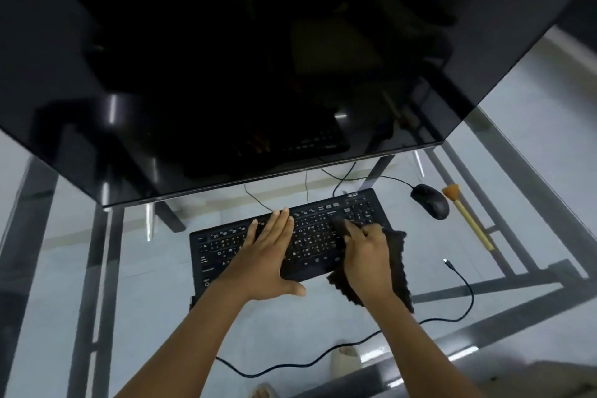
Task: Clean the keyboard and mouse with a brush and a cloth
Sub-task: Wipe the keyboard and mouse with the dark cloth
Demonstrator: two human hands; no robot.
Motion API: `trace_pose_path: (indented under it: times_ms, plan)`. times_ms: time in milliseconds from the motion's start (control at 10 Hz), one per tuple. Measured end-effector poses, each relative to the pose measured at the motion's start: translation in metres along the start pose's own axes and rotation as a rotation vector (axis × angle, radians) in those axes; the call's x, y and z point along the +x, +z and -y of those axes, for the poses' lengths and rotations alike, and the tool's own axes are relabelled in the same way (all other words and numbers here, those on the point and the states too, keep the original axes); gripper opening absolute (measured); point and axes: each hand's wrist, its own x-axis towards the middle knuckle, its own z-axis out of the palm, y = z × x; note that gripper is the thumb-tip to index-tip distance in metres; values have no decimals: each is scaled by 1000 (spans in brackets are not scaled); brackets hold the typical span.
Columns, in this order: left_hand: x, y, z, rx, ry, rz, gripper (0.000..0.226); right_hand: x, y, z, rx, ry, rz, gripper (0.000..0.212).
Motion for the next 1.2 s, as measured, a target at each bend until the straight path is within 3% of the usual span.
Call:
trace_pose_path:
  times_ms: [100, 200, 300, 400, 500, 600, 700, 800, 900, 1000, 1100, 1200]
  plan:
    - [17, -2, -14, -49, 2, -25, 117, -17, 10, 9, -31, -117, 145, 38]
    - [34, -3, -28, -70, 14, 9, 126, -30, 3, 5, -73, -380, 285, 42]
    - [42, -3, -30, -47, -54, 29, 134, 2, -19, -33, -104, -180, 123, 37]
    - [50, -1, -33, -31, -136, 28, 137, 25, -29, -52, -99, 174, 19, 36]
    - [59, 1, -39, 12, -173, 10, 137, 18, -12, -29, 81, 114, 163, 32]
    - [62, -1, -42, 40, -190, 14, 135, 41, -4, -44, 8, 9, 148, 35]
    - [62, -2, -43, 56, -199, 23, 135, 64, -4, -49, 45, 229, 16, 28]
    - [65, -1, -45, 65, -216, 25, 135, 60, 2, -22, 161, 60, 78, 28]
    - [66, -2, -45, 56, -206, 23, 135, 70, -4, -28, 108, 23, 64, 22]
    - [62, -3, -44, 45, -216, 32, 136, 77, -5, -39, -80, -87, 48, 33]
    - [61, -3, -44, 33, -220, 40, 136, 74, -15, -38, 61, -60, 151, 42]
    - [58, -5, -44, 15, -214, 45, 136, 84, -31, -68, -83, 190, 73, 50]
